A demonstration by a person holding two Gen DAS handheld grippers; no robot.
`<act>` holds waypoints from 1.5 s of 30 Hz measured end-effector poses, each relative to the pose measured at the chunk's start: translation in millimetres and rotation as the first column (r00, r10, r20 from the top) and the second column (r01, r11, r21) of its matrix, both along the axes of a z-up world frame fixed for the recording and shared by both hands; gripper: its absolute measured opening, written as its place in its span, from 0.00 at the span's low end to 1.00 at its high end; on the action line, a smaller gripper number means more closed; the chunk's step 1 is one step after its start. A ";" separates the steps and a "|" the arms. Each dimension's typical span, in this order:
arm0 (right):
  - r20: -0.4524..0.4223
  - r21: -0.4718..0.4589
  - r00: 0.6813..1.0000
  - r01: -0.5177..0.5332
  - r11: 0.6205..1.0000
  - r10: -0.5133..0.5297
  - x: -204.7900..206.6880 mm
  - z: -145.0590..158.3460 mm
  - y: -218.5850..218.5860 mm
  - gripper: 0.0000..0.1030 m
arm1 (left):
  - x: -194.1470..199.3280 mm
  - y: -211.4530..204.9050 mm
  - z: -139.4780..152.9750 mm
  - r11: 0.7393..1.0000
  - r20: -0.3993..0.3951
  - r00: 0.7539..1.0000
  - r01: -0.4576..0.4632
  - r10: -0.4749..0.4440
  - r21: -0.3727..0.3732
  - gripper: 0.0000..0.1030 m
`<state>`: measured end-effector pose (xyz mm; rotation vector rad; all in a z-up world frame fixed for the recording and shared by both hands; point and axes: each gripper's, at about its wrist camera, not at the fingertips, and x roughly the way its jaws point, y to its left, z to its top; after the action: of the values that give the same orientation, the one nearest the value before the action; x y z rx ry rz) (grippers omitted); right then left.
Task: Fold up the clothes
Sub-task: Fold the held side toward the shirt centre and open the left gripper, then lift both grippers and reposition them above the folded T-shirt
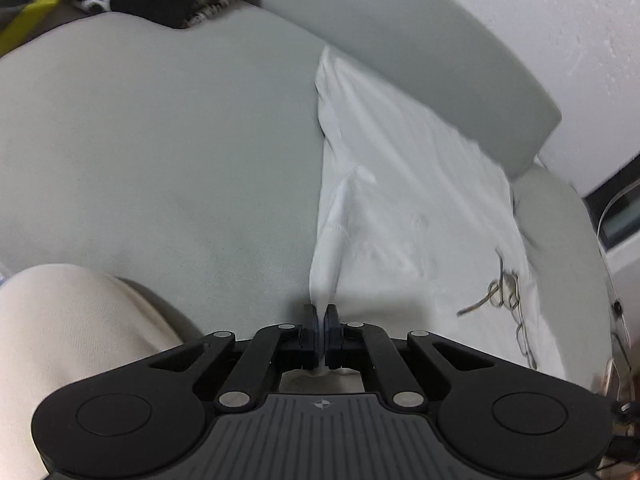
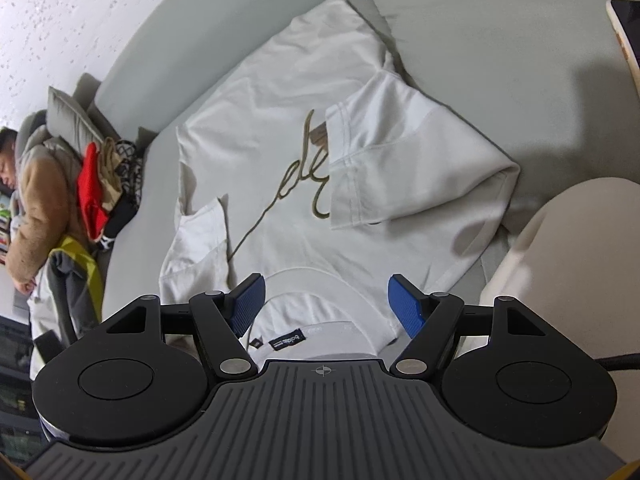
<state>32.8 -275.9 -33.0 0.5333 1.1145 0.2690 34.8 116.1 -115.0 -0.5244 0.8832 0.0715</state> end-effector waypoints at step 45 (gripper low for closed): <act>0.019 -0.401 0.964 -0.236 0.885 0.266 27.2 -36.6 42.5 0.36 | -11.5 -132.2 1.4 0.821 -0.140 0.835 0.549 -0.532 0.155 0.15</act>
<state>60.0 -233.4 -69.6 0.0149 1.1293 0.2763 23.3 -16.2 -113.6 -0.0741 1.0766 -0.3435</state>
